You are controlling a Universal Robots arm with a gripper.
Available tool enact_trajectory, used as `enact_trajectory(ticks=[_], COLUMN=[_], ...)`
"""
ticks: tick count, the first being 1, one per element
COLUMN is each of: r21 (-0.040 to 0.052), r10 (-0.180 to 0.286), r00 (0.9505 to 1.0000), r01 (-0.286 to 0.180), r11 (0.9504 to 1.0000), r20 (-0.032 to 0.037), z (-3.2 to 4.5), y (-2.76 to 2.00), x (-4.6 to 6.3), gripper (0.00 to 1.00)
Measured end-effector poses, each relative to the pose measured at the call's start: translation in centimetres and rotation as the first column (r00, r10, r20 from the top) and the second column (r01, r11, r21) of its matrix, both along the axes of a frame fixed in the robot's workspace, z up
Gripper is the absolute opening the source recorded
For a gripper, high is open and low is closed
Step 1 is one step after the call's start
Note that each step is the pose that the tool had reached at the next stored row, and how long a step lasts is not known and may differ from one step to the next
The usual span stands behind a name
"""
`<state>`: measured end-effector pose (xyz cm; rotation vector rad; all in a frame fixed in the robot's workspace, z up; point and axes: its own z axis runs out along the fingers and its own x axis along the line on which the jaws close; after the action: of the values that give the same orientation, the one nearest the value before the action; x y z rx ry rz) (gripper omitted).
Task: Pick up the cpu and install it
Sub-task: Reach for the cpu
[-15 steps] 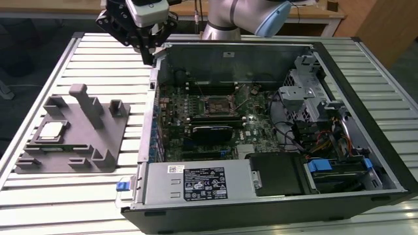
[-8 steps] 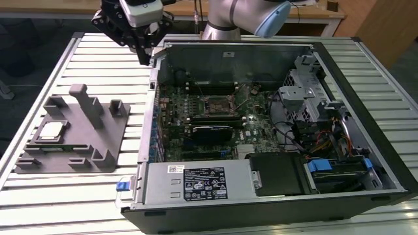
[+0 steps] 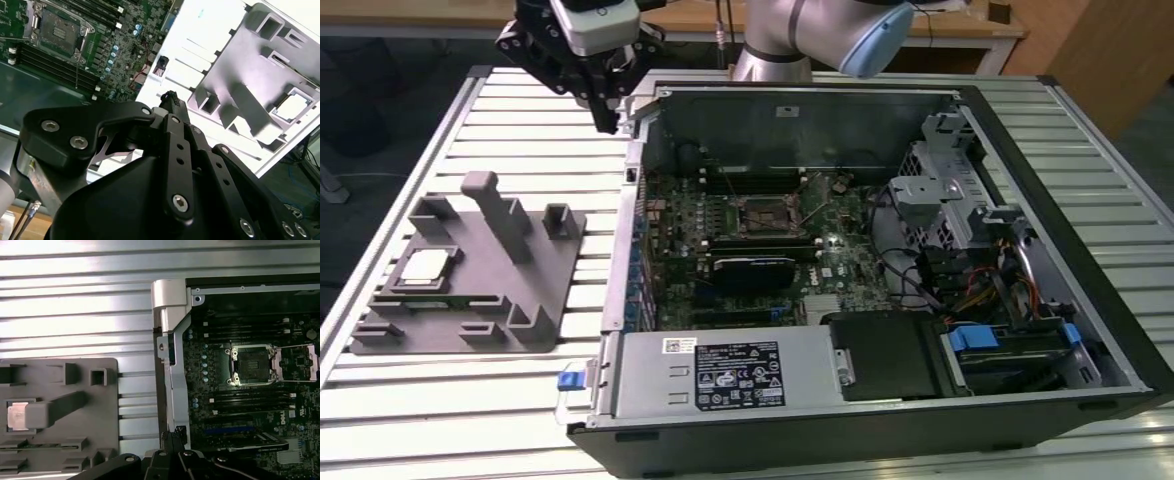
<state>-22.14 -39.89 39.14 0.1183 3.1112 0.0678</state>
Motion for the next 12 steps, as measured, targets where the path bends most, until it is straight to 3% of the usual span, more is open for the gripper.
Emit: enact_trajectory(ticks=[12], r21=[-0.0001], r10=[0.0], r00=[1.0], r01=[0.0], r11=[1.0], r20=[0.0], z=[-0.01], y=[0.0], x=[-1.3], gripper=[0.11])
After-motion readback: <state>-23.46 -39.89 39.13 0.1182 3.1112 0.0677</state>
